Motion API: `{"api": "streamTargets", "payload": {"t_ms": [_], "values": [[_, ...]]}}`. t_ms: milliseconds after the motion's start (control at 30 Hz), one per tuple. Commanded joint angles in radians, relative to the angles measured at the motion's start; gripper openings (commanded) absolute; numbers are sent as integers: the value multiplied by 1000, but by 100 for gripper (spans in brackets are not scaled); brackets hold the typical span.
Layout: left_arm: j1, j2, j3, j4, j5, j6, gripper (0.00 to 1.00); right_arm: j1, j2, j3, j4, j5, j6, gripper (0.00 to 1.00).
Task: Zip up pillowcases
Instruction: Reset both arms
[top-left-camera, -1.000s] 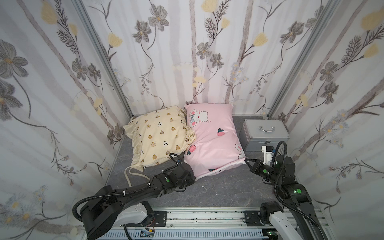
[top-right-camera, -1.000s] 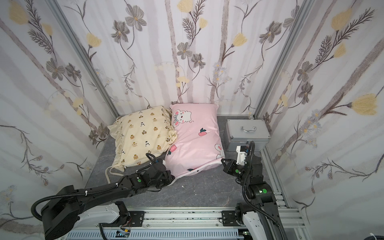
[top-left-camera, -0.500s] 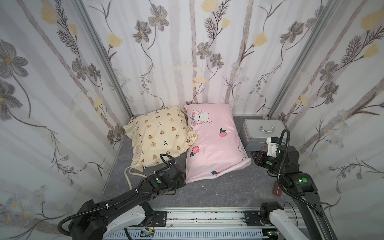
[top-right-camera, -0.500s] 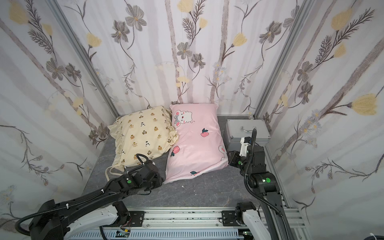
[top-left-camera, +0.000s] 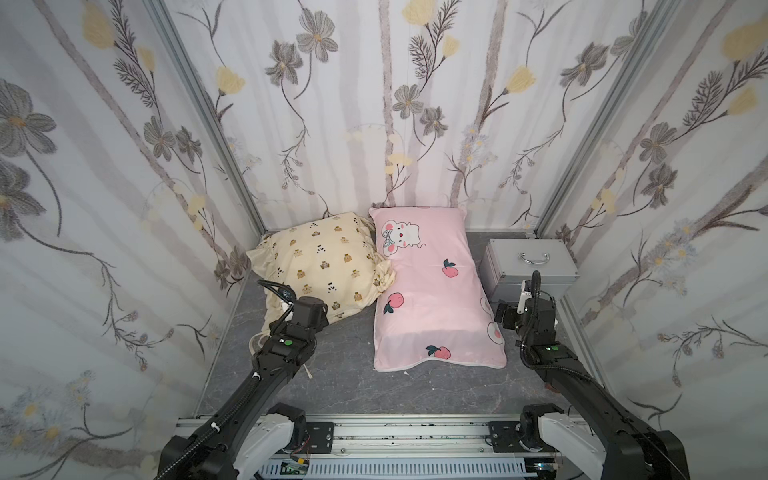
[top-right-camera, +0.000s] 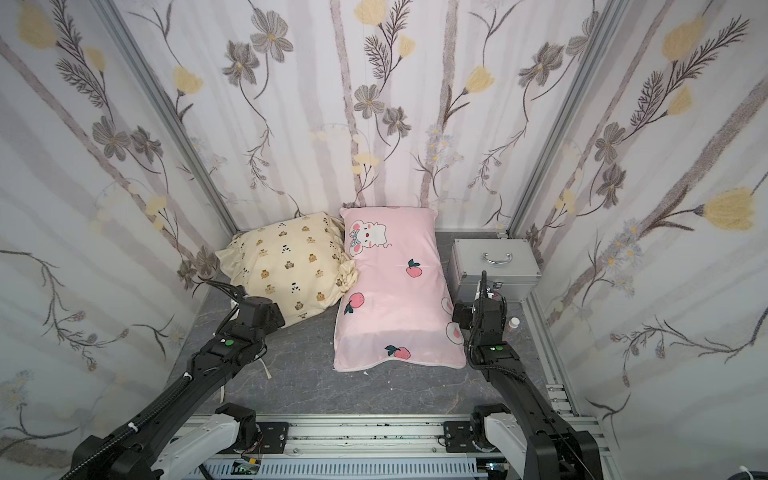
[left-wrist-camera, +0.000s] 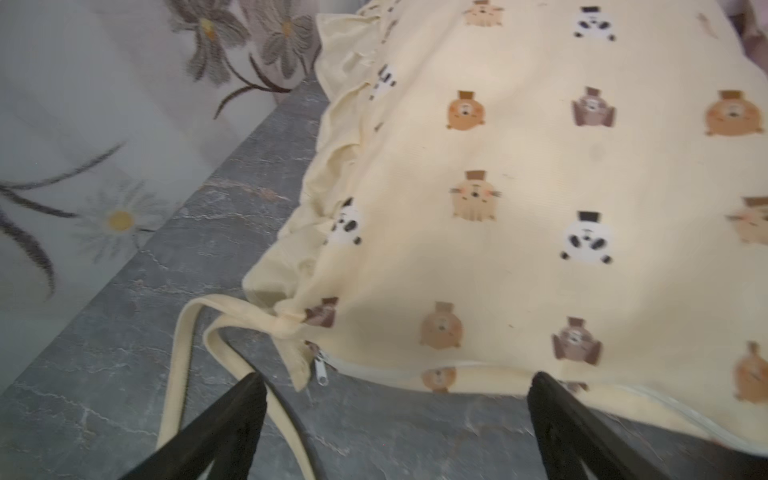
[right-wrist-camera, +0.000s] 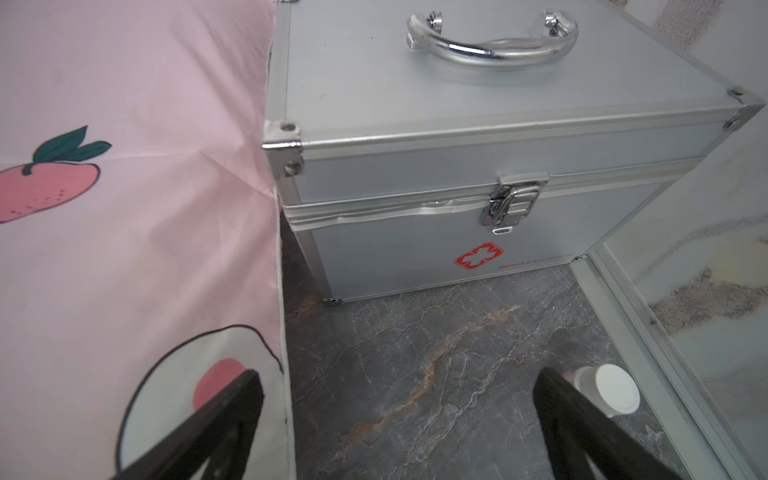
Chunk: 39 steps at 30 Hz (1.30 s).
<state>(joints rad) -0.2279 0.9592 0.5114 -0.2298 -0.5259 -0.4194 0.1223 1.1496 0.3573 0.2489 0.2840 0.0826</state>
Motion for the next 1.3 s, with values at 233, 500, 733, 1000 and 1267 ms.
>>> {"api": "streamTargets", "payload": {"t_ms": [233, 500, 733, 1000, 1267], "values": [[182, 290, -126, 747, 192, 294, 100, -26, 120, -153, 724, 11, -65, 100], [208, 548, -118, 1089, 314, 364, 100, -48, 334, -78, 904, -1, -57, 100], [205, 618, -137, 1188, 348, 386, 100, -137, 365, -183, 1085, -110, 22, 100], [180, 616, -147, 1202, 373, 428, 100, -144, 352, -177, 1062, -102, 32, 100], [173, 612, -150, 1205, 382, 435, 100, -144, 358, -184, 1093, -105, 29, 100]]}}
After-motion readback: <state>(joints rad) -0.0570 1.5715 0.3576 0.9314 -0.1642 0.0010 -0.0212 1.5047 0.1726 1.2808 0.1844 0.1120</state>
